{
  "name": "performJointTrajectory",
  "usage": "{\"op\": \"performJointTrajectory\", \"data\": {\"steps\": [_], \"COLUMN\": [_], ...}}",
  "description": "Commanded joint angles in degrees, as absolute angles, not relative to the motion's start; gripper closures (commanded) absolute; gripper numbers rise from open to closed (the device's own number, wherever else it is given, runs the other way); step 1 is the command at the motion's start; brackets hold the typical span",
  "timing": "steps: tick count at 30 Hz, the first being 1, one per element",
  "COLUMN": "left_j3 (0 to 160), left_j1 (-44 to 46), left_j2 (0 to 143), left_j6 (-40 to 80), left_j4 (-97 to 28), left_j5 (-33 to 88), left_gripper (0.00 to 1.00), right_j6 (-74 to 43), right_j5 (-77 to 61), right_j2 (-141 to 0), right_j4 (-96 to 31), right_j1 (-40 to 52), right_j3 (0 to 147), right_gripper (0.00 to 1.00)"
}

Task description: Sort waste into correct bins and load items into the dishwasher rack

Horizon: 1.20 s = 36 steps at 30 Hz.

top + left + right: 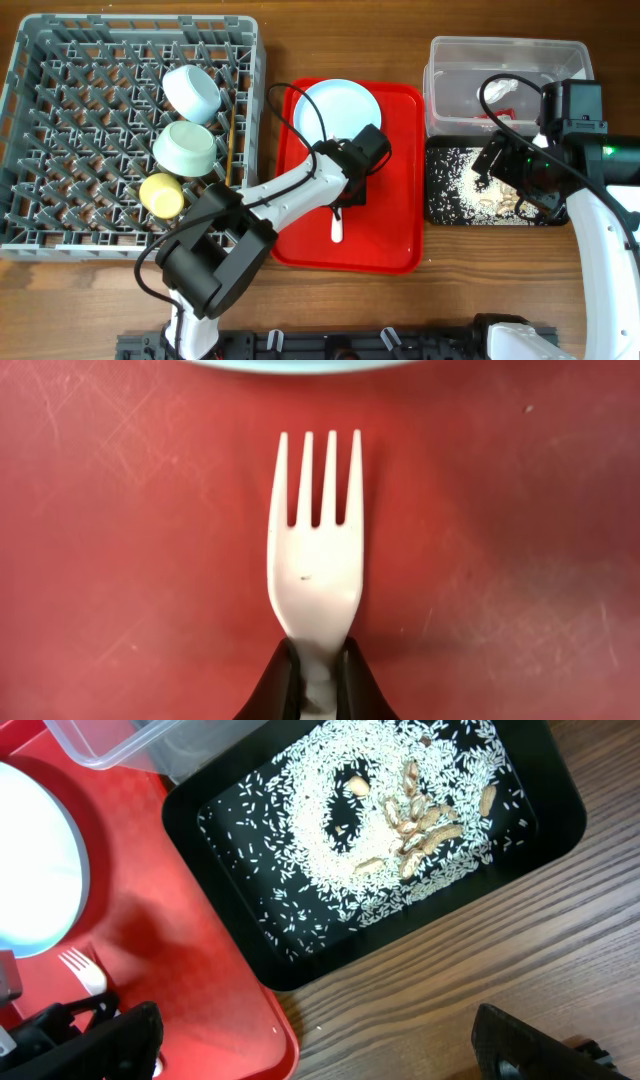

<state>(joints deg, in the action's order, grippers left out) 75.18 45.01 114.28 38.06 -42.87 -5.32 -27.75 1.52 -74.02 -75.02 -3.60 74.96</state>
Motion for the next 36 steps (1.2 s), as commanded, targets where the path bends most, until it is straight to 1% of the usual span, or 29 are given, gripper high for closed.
{"op": "performJointTrajectory", "data": {"steps": [1,6,10,14,16,20,21,24,25,26,29,31,36], "left_j3": [74.0,74.0,74.0,74.0,74.0,74.0,73.9,73.8,73.6,73.1,72.4,72.0,71.8], "left_j1": [45.5,44.9,41.7,35.4,31.5,27.3,26.7,26.5,26.8,27.5,28.8,29.7,31.7], "left_j2": [110.7,103.1,97.8,92.3,90.1,89.1,89.3,90.8,91.5,92.9,95.4,97.3,102.3], "left_j6": [38.4,37.8,36.5,31.7,31.7,31.7,31.7,31.7,31.7,31.7,31.7,31.7,31.7], "left_j4": [-43.6,-45.1,-47.2,-48.5,-48.7,-49.8,-50.5,-52.0,-52.2,-52.2,-52.2,-52.2,-52.2], "left_j5": [-6.2,-9.7,-11.7,-11.6,-11.1,-6.9,-6.2,-4.7,-3.9,-3.0,-2.3,-2.3,-2.3], "left_gripper": [0.96,0.96,0.96,0.96,0.96,0.96,0.94,0.82,0.8,0.75,0.69,0.66,0.64], "right_j6": [-26.9,-27.0,-26.9,-26.9,-26.9,-26.9,-26.9,-26.9,-26.9,-26.9,-26.9,-26.9,-26.9], "right_j5": [1.0,1.0,1.0,1.0,1.0,1.0,1.0,1.0,1.0,1.0,1.0,1.0,1.0], "right_j2": [-74.1,-74.1,-74.1,-74.1,-74.1,-74.1,-74.1,-74.1,-74.1,-74.1,-74.1,-74.1,-74.1], "right_j4": [-75.2,-75.2,-75.2,-75.2,-75.2,-75.1,-75.1,-75.1,-75.0,-75.0,-75.1,-75.1,-75.1], "right_j1": [-3.8,-3.8,-3.8,-3.8,-3.8,-3.8,-3.8,-3.8,-3.8,-3.8,-3.8,-3.8,-3.8], "right_j3": [76.0,76.0,76.0,76.0,76.0,76.0,76.0,76.0,76.0,76.0,76.0,76.0,76.0], "right_gripper": [0.0,0.0,0.0,0.0,0.0,0.0,0.0,0.0,0.0,0.0,0.0,0.0,0.0]}}
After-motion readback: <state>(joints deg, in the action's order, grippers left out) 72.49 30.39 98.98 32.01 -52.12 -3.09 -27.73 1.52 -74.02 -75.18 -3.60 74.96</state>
